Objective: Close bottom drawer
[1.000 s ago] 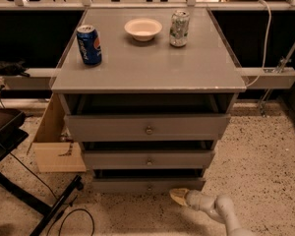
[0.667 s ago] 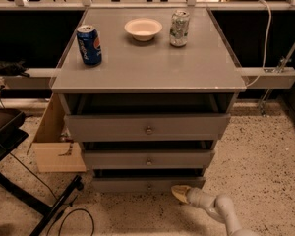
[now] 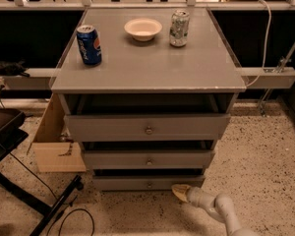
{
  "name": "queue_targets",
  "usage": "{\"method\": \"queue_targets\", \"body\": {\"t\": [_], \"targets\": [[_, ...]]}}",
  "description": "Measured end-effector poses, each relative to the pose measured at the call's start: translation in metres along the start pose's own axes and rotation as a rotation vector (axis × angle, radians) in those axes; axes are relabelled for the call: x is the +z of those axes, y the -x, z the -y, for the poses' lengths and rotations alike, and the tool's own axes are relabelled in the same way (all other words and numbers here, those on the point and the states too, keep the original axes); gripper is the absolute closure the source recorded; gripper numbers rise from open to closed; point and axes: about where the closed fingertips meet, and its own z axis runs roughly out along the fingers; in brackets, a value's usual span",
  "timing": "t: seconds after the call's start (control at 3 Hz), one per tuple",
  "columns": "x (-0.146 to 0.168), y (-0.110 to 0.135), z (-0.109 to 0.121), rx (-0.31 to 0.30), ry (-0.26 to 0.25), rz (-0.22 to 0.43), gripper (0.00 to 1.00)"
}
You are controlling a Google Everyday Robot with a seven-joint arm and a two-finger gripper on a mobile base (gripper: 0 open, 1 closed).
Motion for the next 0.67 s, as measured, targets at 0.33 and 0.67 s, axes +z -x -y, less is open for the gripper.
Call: {"method": "queue_targets", "body": {"t": [0.33,0.67], "targets": [[0.0001,0.0000,0.0000,0.000,0.000,0.000,0.19],[0.0001,0.0000,-0.0001,0.000,0.000,0.000,0.00]]}}
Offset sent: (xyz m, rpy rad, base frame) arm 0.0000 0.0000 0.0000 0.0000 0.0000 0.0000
